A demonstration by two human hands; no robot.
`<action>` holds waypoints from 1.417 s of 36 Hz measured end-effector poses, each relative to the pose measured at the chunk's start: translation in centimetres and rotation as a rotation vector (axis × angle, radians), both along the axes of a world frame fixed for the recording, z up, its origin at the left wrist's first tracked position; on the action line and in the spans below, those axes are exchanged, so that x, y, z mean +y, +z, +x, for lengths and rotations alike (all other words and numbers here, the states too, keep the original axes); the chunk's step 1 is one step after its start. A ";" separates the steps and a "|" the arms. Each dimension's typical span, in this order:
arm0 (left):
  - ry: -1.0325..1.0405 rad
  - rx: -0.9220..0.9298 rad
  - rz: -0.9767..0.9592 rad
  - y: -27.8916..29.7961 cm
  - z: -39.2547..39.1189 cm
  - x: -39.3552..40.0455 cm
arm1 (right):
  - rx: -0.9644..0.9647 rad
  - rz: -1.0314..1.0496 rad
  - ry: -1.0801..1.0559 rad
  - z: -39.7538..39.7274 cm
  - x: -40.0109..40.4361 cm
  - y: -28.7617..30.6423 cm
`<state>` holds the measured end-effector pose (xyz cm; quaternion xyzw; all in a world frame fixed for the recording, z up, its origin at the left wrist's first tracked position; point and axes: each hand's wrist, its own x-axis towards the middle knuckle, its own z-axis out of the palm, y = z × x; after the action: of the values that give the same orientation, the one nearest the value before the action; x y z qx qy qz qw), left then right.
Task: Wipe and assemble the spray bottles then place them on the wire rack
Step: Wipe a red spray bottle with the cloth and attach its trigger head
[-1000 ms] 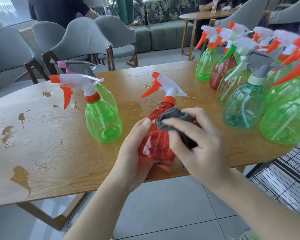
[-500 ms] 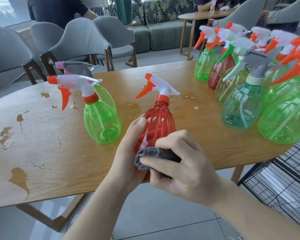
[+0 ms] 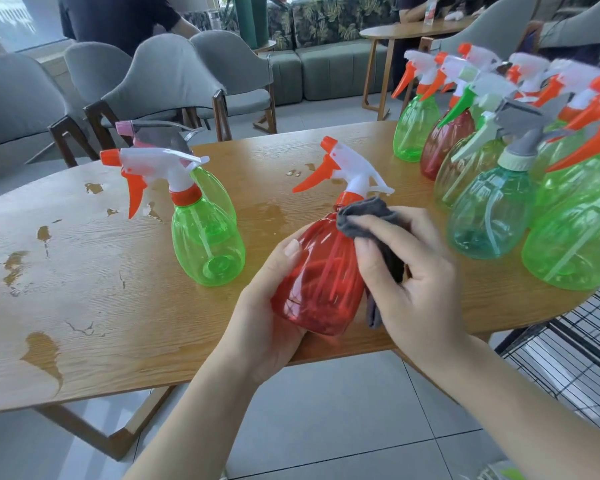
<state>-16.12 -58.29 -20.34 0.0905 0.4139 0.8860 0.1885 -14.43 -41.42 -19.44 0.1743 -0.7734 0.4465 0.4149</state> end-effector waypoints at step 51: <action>-0.029 0.000 -0.049 0.3 0.4 -0.2 | 0.003 -0.011 0.006 -0.4 -0.1 0.1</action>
<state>-15.76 -58.46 -20.08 0.0921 0.4341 0.8728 0.2035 -14.86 -41.49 -19.38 0.1752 -0.7697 0.4518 0.4157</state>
